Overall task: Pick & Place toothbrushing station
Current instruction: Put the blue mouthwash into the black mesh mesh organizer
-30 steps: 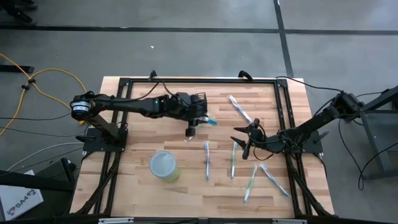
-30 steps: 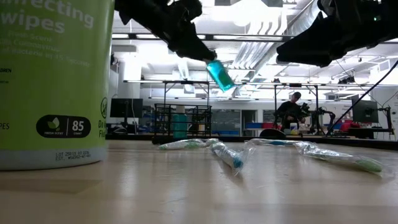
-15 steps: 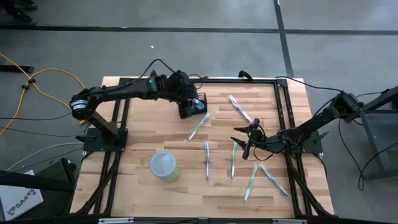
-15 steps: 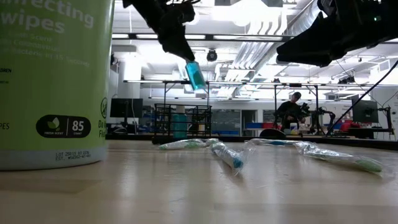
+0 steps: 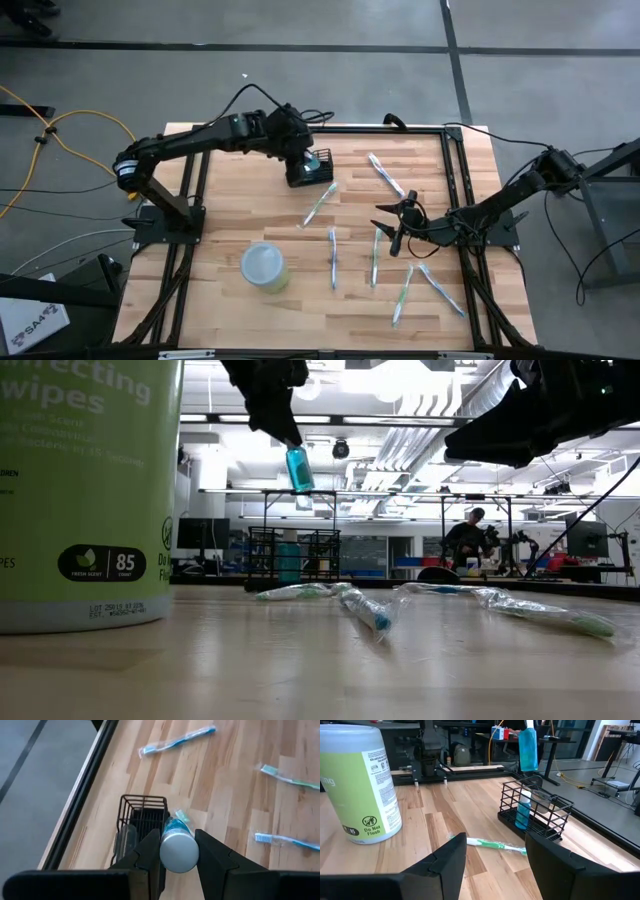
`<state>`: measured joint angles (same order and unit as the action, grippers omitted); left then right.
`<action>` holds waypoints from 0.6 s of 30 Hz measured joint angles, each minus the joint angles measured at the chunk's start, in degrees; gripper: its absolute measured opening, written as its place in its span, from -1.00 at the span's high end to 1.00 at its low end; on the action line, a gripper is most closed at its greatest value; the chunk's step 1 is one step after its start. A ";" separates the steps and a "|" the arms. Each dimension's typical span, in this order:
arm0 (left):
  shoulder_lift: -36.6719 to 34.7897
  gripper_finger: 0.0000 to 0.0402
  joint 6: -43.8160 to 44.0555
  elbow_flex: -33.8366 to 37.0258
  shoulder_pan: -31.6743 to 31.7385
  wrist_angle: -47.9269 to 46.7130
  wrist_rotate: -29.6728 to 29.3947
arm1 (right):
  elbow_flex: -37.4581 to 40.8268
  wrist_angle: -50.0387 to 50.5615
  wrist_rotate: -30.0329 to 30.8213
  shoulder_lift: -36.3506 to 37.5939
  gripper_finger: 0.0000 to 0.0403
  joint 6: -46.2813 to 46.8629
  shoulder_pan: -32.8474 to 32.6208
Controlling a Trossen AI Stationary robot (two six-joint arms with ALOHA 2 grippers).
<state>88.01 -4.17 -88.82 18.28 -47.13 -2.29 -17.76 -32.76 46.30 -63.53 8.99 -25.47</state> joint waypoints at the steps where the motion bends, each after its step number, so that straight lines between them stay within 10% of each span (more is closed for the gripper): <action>1: 0.00 0.56 0.18 0.00 0.00 -0.65 -0.04 | 0.00 -0.01 0.00 0.00 0.03 0.00 0.00; 18: 1.92 0.56 4.25 -0.02 -0.44 -7.38 -0.19 | 0.02 0.02 0.00 0.00 0.03 0.00 -0.02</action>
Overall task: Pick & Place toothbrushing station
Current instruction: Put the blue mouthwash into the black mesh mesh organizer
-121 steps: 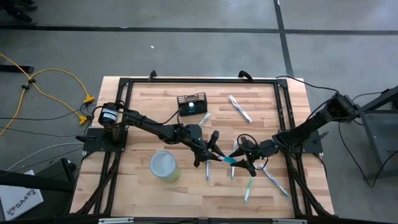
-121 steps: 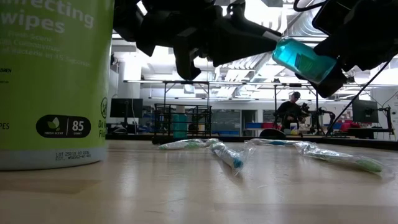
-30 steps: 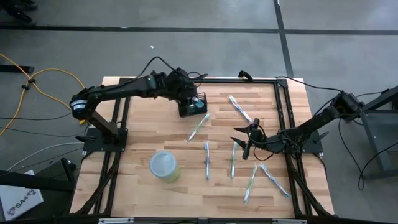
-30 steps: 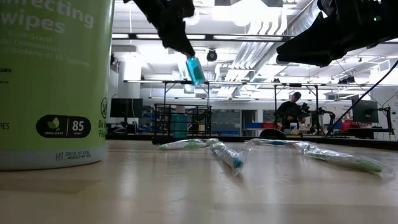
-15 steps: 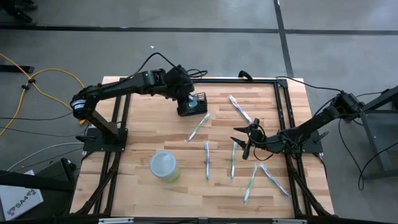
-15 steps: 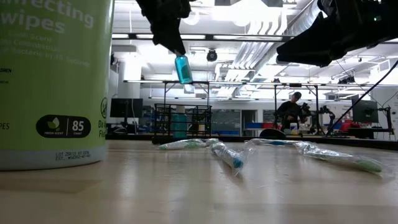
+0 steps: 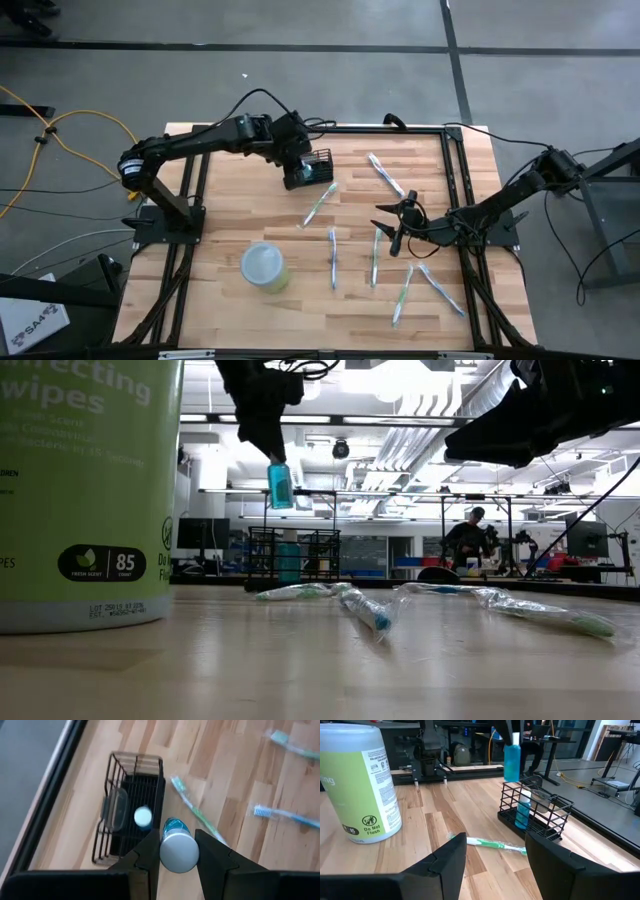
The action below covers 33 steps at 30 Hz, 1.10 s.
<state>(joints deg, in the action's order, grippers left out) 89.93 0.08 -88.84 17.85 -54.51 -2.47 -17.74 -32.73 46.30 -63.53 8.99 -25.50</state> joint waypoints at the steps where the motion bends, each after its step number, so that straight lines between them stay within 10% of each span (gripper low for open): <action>1: 0.00 0.56 0.00 0.00 -0.02 -0.41 -0.39 | 0.00 -0.02 0.02 0.00 0.03 0.00 0.00; 33: 5.78 0.56 -14.34 0.04 1.58 11.09 -5.28 | 0.00 0.83 0.01 0.00 0.03 -0.01 0.00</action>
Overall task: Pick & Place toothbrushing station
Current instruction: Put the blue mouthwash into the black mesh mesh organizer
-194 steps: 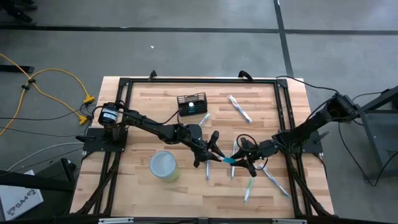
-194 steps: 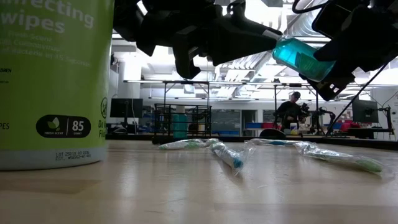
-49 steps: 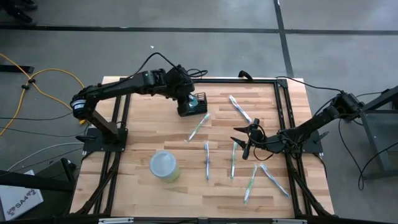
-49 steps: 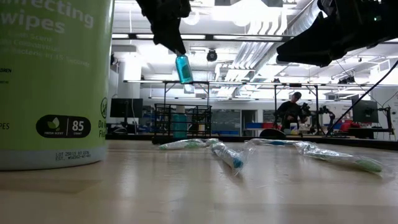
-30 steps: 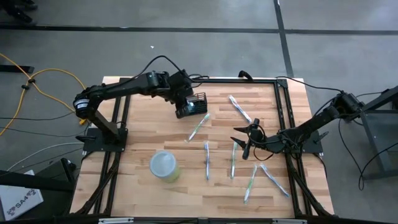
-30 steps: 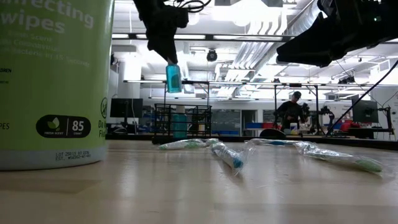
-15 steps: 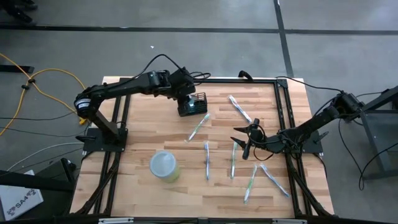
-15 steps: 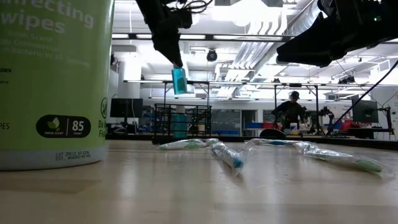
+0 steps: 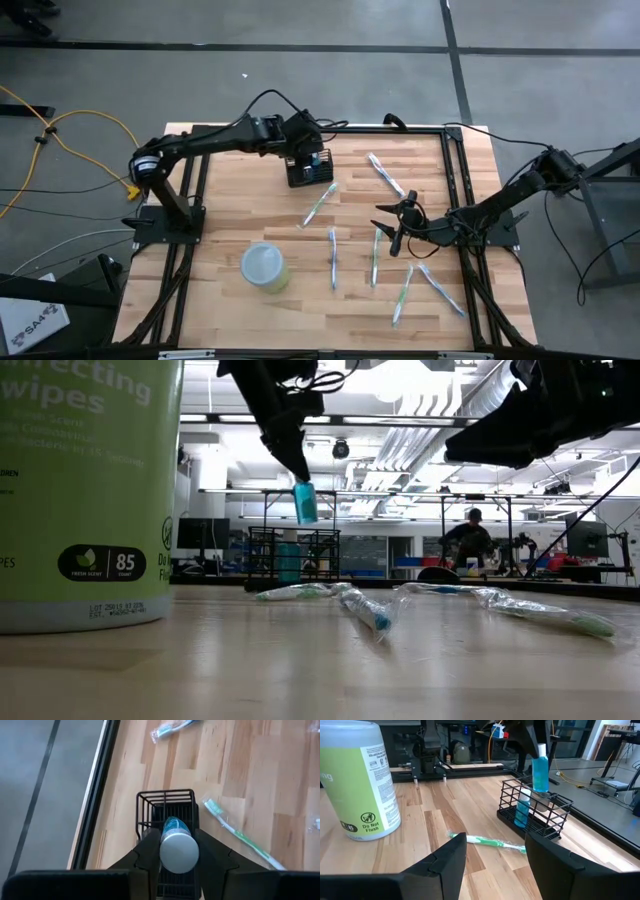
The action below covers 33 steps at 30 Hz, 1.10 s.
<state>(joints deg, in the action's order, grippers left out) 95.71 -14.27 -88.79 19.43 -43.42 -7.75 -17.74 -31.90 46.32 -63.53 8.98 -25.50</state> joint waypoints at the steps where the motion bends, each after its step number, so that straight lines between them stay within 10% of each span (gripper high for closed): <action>1: 0.20 0.56 -0.20 0.00 0.07 -0.19 -0.06 | 0.00 0.04 -0.01 0.00 0.03 -0.01 0.00; 33: 0.66 0.56 -8.69 -1.84 4.57 -4.88 5.74 | 0.00 0.46 0.01 0.00 0.03 -0.01 0.00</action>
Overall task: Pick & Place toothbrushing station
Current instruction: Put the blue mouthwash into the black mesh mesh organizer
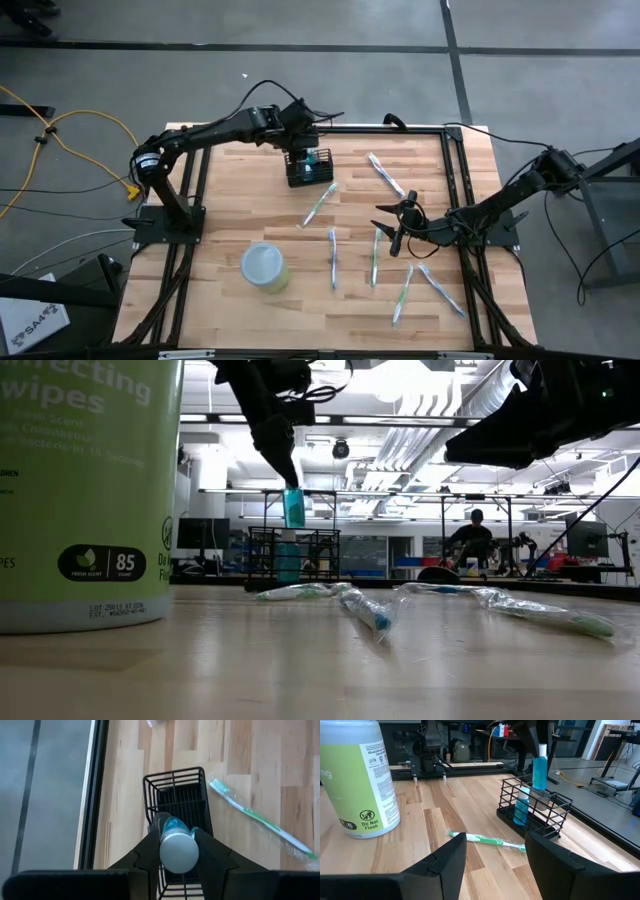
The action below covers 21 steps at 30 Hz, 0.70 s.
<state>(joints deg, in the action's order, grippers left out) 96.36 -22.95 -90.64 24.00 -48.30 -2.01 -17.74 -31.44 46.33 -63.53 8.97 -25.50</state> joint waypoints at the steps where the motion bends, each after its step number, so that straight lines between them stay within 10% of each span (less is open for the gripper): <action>1: -0.01 0.56 -0.45 -0.39 0.00 -0.43 0.03 | 0.00 -0.02 -0.02 0.00 0.03 0.00 0.00; 21: 2.26 0.56 -2.70 -2.03 -0.34 -2.11 3.68 | 0.00 -0.02 -0.02 0.00 0.03 0.00 0.01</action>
<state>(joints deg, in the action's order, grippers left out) 98.63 -25.66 -92.67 23.66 -50.41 1.67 -17.74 -31.46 46.31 -63.53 8.97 -25.49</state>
